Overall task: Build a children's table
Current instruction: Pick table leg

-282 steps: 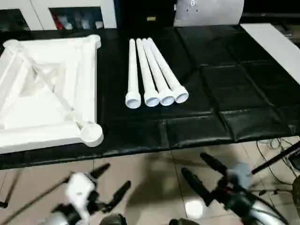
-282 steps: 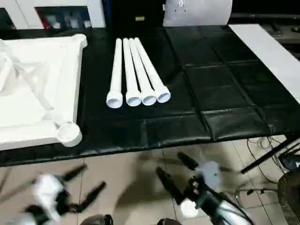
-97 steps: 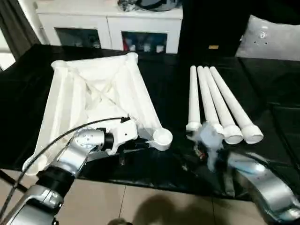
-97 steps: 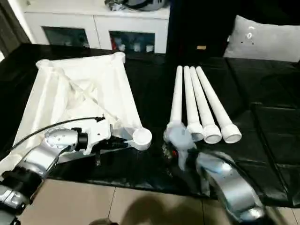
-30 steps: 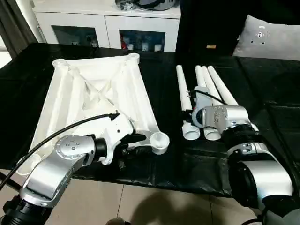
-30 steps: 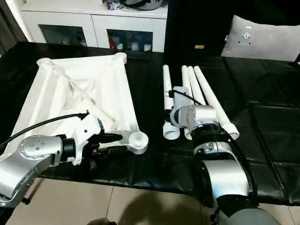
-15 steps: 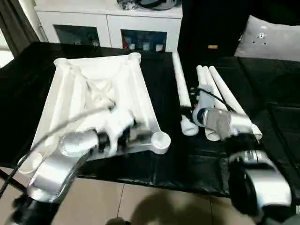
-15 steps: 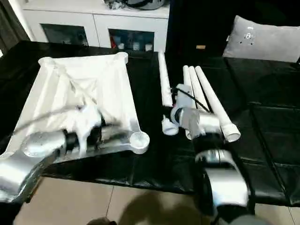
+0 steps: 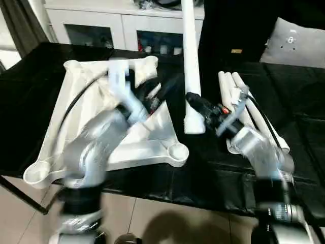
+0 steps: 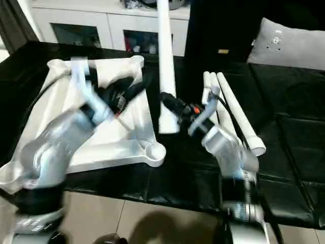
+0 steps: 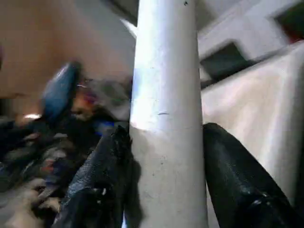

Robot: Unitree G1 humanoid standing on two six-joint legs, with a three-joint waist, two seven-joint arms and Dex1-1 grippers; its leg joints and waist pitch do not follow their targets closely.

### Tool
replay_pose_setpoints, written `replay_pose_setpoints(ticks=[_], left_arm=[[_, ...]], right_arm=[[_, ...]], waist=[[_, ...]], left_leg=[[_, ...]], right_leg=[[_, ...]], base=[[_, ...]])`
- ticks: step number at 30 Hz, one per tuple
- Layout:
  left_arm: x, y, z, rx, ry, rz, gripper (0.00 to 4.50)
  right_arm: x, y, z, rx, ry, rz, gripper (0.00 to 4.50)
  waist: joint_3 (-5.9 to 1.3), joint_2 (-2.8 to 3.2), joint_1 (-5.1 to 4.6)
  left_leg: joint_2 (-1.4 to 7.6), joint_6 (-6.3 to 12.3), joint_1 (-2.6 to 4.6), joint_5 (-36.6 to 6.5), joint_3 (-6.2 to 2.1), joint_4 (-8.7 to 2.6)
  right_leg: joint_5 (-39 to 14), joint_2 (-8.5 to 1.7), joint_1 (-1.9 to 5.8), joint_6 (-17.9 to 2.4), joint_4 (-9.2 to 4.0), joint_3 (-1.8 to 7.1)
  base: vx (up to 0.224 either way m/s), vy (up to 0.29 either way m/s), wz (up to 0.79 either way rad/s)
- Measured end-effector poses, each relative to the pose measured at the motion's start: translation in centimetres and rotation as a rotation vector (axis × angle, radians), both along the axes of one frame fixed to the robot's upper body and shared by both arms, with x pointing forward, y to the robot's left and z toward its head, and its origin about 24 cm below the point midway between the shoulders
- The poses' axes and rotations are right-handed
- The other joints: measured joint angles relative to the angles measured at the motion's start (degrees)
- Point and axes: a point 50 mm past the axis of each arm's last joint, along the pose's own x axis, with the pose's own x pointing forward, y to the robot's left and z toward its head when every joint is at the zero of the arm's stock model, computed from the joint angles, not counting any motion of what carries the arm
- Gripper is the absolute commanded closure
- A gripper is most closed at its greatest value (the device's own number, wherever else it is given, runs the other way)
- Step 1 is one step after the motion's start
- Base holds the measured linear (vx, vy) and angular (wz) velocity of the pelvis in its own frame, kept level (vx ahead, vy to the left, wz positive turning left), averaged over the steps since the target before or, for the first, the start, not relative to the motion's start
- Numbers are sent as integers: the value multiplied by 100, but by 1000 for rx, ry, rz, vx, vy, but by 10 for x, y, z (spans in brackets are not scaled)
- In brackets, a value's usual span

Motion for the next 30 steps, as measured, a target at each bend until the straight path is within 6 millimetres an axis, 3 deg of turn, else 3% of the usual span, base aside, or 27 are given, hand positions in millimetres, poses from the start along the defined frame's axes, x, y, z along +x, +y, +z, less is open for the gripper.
replay_pose_setpoints(ticks=[4,6,14,18,23,30], left_arm=[[0,-2,-2,-52,46,-37,90],[0,-1,-2,-69,60,-45,59],[3,-3,-2,-86,101,-44,9],[4,-6,-3,-62,86,-28,46],[11,-13,-6,47,16,135,85],[13,-27,-3,-23,-16,247,142]], right_arm=[[-9,0,12,39,-74,58,261],[-12,2,14,53,-93,85,261],[-22,12,17,-6,-144,138,261],[-23,24,13,-140,-171,79,261],[-21,39,13,-267,-247,-75,262],[-24,47,13,-403,-407,-262,262]], waist=[[3,-4,-20],[3,-4,-14],[3,-5,13],[3,-5,11],[5,-8,13],[5,-8,-6]], left_leg=[[9,-1,3,5,0,-4],[11,-2,2,6,0,-7],[8,2,-13,3,0,-13],[9,1,-14,3,0,-20],[9,-1,-18,4,-1,-28],[6,8,-36,-2,1,-28]], right_leg=[[1,5,0,3,1,-6],[1,6,0,3,-2,-9],[5,6,1,9,-34,-10],[7,6,0,13,-42,-13],[20,6,5,35,-70,-13],[33,3,3,50,-94,-12]], base=[[0,0,0],[0,0,0],[0,0,0],[0,0,0],[0,0,0],[0,0,0]])
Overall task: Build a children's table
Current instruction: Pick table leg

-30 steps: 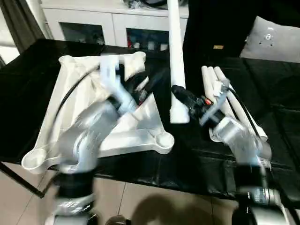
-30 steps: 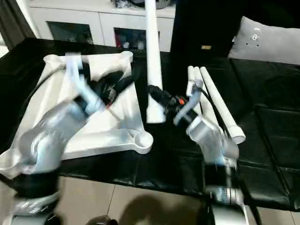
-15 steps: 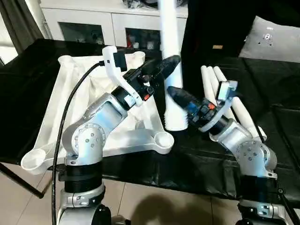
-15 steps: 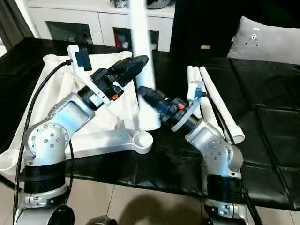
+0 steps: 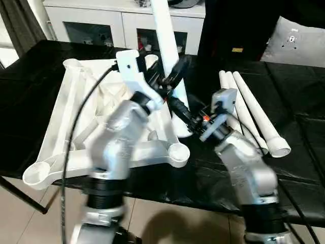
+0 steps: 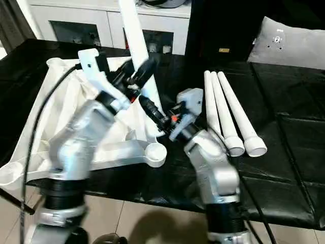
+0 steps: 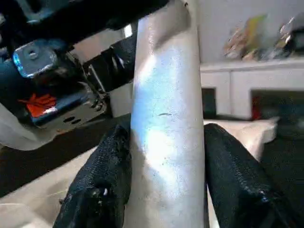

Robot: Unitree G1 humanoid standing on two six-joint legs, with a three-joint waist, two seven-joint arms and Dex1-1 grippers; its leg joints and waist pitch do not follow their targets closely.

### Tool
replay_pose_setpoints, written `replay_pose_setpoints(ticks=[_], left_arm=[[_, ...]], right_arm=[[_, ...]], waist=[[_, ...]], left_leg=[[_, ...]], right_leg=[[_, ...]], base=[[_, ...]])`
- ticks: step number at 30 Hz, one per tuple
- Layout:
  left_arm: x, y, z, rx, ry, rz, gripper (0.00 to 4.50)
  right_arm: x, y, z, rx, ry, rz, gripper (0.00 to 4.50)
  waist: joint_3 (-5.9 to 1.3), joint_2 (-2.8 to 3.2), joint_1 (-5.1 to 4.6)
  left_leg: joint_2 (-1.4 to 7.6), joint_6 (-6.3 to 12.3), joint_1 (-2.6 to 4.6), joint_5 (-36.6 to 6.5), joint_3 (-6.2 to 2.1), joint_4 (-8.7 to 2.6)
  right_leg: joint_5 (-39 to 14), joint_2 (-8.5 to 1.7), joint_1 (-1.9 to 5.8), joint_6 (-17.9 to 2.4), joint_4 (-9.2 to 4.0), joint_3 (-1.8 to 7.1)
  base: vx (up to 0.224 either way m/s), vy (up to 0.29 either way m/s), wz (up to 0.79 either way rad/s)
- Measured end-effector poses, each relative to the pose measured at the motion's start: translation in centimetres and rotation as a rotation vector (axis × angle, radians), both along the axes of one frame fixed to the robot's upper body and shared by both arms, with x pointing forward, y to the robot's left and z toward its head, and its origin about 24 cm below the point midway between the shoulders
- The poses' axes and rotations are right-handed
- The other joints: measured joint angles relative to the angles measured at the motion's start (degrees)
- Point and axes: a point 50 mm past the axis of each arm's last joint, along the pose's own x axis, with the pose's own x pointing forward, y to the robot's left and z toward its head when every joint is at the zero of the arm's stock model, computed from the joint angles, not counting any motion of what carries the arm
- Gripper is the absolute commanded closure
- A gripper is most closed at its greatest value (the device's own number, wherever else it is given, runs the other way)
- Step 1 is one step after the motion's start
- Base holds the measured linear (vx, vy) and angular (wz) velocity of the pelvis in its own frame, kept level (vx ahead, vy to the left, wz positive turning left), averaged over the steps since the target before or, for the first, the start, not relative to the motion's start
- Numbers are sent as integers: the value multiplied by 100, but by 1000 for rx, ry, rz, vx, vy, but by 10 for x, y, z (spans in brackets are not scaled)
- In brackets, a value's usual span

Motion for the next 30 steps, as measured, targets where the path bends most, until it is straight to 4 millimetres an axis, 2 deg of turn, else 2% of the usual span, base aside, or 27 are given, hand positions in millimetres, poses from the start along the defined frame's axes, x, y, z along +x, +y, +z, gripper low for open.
replay_pose_setpoints(ticks=[2,3,6,8,13,24,26,29,30], left_arm=[[1,-2,-2,-4,2,25,150],[1,-3,-3,3,1,36,183],[2,-4,-5,15,-1,54,189],[1,-5,-5,24,-4,53,225],[1,-7,-6,31,-9,60,257],[2,-8,-8,40,-9,63,263],[2,-8,-8,41,-8,65,263],[4,-8,-10,49,1,67,264],[5,-6,-11,49,6,70,264]], right_arm=[[-1,4,-1,-10,-21,-24,262],[0,6,-3,-20,-31,-37,262],[1,8,-5,-31,-53,-62,262],[1,9,-6,-28,-61,-70,262],[1,10,-8,-33,-71,-86,262],[2,11,-12,-46,-81,-102,262],[2,11,-12,-53,-81,-107,206],[3,9,-13,-76,-82,-95,190],[2,9,-14,-84,-80,-90,161]], waist=[[0,0,-8],[0,0,-17],[0,0,-51],[0,0,-65],[0,0,-81],[0,0,-111],[0,0,-112],[0,0,-109],[0,0,-113]], left_leg=[[2,0,1,0,0,-1],[1,0,3,1,0,-1],[1,0,2,1,0,2],[1,0,2,1,0,2],[1,1,2,1,0,2],[1,4,2,2,0,5],[1,4,2,2,0,6],[1,4,2,2,0,10],[1,4,1,2,0,10]], right_leg=[[0,1,0,0,1,-1],[0,1,0,0,3,0],[4,1,0,-1,3,2],[4,1,0,-1,3,2],[4,1,0,-1,3,2],[6,1,0,-4,5,1],[7,1,0,-4,6,1],[9,1,2,-4,6,2],[11,1,2,-4,6,2]], base=[[0,0,0],[0,0,0],[0,0,0],[0,0,0],[0,0,0],[0,0,0],[0,0,0],[0,0,0],[0,0,0]])
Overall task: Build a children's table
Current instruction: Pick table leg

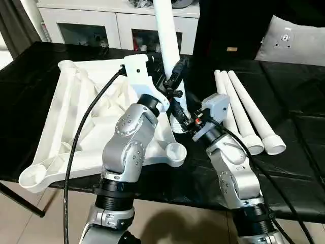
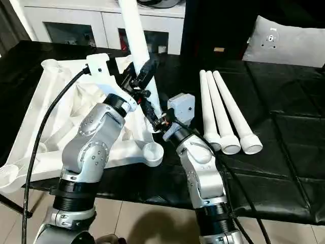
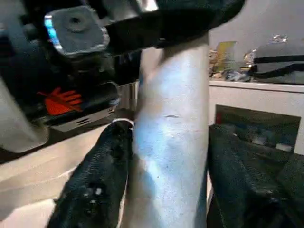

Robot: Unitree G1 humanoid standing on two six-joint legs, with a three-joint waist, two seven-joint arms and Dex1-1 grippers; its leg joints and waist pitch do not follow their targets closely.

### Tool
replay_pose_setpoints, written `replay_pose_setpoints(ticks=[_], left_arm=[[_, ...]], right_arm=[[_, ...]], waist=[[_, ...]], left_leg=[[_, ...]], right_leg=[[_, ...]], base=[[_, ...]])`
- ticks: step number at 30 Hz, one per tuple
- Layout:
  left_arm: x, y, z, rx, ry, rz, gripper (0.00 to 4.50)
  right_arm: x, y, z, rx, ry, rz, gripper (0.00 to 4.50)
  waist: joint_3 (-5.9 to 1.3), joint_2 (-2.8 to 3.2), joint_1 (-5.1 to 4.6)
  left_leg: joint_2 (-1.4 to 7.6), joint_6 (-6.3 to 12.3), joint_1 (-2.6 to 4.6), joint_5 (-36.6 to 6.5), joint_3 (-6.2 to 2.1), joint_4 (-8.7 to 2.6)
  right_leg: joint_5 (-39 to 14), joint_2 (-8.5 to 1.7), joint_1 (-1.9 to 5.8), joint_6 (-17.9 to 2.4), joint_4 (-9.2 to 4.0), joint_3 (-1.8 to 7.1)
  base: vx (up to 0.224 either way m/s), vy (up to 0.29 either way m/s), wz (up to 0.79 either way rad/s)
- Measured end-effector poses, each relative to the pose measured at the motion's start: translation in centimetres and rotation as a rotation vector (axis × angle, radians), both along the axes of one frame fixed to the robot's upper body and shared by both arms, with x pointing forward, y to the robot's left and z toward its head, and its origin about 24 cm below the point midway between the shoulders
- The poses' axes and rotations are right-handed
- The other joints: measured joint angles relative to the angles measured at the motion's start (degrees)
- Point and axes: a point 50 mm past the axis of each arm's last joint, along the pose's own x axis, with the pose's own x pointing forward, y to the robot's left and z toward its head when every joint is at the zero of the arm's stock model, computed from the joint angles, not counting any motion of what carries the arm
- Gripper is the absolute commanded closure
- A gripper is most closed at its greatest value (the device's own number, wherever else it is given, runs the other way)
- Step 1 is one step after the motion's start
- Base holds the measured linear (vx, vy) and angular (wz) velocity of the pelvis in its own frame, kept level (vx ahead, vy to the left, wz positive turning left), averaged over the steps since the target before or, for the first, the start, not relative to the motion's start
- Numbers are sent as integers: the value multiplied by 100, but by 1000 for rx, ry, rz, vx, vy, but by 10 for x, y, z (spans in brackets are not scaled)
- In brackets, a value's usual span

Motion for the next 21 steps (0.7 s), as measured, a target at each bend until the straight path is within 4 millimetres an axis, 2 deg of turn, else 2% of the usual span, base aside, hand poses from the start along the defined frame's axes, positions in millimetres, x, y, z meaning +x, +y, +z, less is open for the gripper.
replay_pose_setpoints(ticks=[5,7,9,11,15,21], left_arm=[[9,16,-1,28,5,45,264],[13,25,1,30,1,71,264],[15,33,1,27,2,93,264],[16,35,0,34,2,94,264],[15,37,-1,45,-1,50,264],[13,35,-2,59,3,-52,264]], right_arm=[[-3,-9,-1,-53,-16,42,131],[-6,-17,-3,-57,25,76,104],[-8,-28,-5,-39,83,82,97],[-7,-38,-5,-1,156,83,97],[-4,-71,-2,56,252,40,92],[2,-95,11,87,317,51,92]], waist=[[0,0,-2],[0,0,-2],[0,0,2],[0,0,30],[0,0,90],[0,15,101]], left_leg=[[1,2,2,2,0,1],[1,4,3,3,0,1],[0,6,2,2,0,3],[0,15,1,8,0,3],[-1,20,2,13,1,8],[-1,27,5,23,1,8]], right_leg=[[2,0,0,0,4,-1],[2,0,2,1,4,0],[3,0,2,0,3,1],[4,0,3,-2,3,-1],[14,-2,4,-10,4,0],[26,-2,4,-10,6,0]], base=[[0,0,0],[0,0,0],[0,0,0],[0,0,0],[0,0,0],[0,0,0]])
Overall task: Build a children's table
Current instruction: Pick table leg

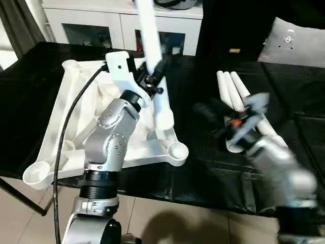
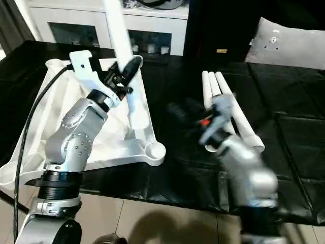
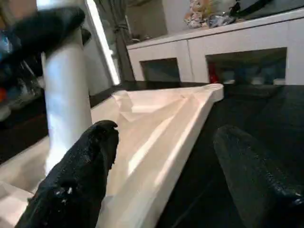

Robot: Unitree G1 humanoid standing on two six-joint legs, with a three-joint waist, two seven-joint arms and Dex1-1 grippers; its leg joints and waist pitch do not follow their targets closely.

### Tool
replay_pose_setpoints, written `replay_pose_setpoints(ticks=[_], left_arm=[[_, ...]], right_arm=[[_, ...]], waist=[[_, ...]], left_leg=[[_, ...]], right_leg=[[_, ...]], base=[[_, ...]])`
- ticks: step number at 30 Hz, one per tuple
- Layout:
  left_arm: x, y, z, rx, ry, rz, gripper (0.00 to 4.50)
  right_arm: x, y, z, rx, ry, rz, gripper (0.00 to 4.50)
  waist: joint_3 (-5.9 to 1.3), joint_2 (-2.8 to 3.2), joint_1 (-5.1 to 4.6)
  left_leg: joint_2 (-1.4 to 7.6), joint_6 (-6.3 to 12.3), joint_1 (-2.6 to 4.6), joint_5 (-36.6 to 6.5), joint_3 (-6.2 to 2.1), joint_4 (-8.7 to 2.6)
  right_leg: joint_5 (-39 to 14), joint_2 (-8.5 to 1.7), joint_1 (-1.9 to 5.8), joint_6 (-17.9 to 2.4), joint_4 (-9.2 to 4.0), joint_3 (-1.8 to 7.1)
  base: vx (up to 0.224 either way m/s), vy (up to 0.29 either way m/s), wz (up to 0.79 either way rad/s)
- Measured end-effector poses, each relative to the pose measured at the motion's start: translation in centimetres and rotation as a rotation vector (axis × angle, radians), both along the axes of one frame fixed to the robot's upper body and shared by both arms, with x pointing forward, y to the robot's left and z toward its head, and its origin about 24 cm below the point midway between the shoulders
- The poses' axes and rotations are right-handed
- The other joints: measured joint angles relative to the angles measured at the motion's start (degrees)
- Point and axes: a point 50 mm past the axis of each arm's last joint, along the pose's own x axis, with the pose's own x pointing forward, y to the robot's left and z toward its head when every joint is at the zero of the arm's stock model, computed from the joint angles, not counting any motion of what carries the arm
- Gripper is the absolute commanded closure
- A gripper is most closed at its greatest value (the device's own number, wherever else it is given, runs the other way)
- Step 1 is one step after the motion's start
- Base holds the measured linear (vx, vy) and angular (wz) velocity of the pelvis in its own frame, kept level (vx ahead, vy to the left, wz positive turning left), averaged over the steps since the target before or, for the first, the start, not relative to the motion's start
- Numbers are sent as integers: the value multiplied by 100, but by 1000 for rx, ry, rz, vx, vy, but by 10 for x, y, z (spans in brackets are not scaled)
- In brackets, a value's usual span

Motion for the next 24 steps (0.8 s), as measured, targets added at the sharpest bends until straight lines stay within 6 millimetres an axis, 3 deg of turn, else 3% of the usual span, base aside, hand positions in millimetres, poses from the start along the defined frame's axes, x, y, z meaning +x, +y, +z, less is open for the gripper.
replay_pose_setpoints(ticks=[9,18,24], left_arm=[[-7,-9,-2,-24,17,-224,264],[-28,-21,5,-191,79,-611,264],[-35,-21,6,-220,71,-741,264]], right_arm=[[-5,3,13,-55,54,309,92],[-7,9,34,0,20,525,92],[-14,9,37,15,18,631,92]], waist=[[4,16,21],[7,11,47],[8,9,47]], left_leg=[[0,3,0,2,2,1],[0,37,-2,22,6,2],[0,43,-1,26,7,4]], right_leg=[[1,0,0,-2,0,0],[2,-1,0,-3,1,-1],[6,-2,1,-10,1,-1]], base=[[0,0,0],[0,0,0],[0,0,0]])
